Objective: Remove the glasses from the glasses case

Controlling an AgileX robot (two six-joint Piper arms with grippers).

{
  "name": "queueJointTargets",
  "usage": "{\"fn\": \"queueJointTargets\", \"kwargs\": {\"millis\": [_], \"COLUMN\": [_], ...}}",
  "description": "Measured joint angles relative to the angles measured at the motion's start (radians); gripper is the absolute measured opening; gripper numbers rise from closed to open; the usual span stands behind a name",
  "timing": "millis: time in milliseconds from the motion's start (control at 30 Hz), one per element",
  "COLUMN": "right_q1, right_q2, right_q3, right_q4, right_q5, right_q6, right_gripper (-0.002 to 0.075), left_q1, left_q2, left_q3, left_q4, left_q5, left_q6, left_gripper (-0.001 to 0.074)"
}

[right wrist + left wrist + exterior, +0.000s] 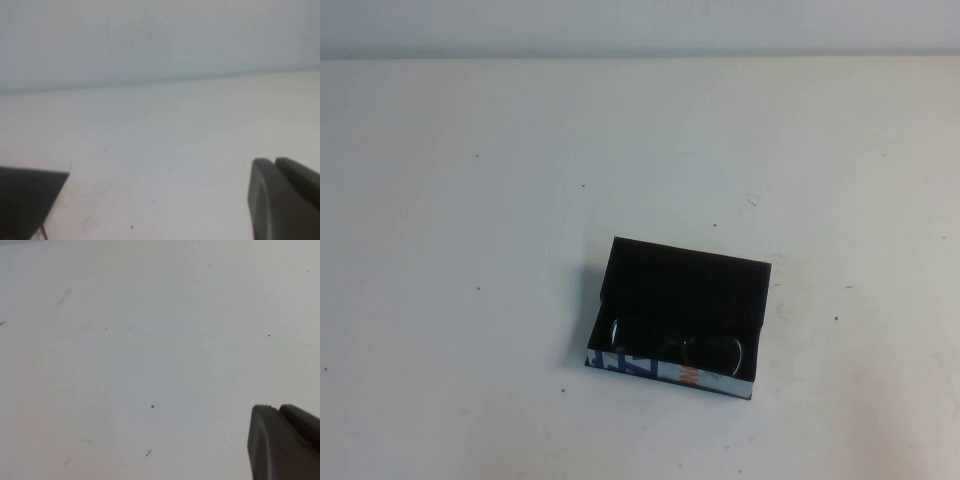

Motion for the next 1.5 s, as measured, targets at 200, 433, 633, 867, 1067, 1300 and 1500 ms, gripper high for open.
{"fn": "queueJointTargets", "kwargs": {"millis": [200, 433, 633, 867, 1067, 1300, 1500], "right_q1": [0.0, 0.0, 0.0, 0.0, 0.0, 0.0, 0.0], "right_q2": [0.0, 0.0, 0.0, 0.0, -0.002, -0.007, 0.088], "right_q3": [0.0, 0.0, 0.0, 0.001, -0.098, -0.35, -0.571], "right_q4": [0.0, -0.035, -0.037, -0.037, -0.053, -0.056, 0.0], "right_q5": [-0.105, -0.112, -0.226, -0.561, -0.589, -0.379, -0.057], "right_q6": [0.0, 0.0, 0.0, 0.0, 0.035, 0.098, 0.102], "right_gripper": [-0.0018, -0.0018, -0.0018, -0.0018, -0.0018, -0.0018, -0.0018], "left_q1": [0.0, 0.0, 0.0, 0.0, 0.0, 0.0, 0.0], "left_q2": [0.0, 0.0, 0.0, 0.0, 0.0, 0.0, 0.0], "left_q3": [0.0, 0.0, 0.0, 0.0, 0.0, 0.0, 0.0], "left_q4": [0.0, 0.0, 0.0, 0.0, 0.0, 0.0, 0.0], "left_q5": [0.0, 0.0, 0.0, 0.0, 0.0, 0.0, 0.0], "left_q6": [0.0, 0.0, 0.0, 0.0, 0.0, 0.0, 0.0], "left_gripper": [-0.0005, -0.0005, -0.0005, -0.0005, -0.0005, -0.0005, -0.0005]}}
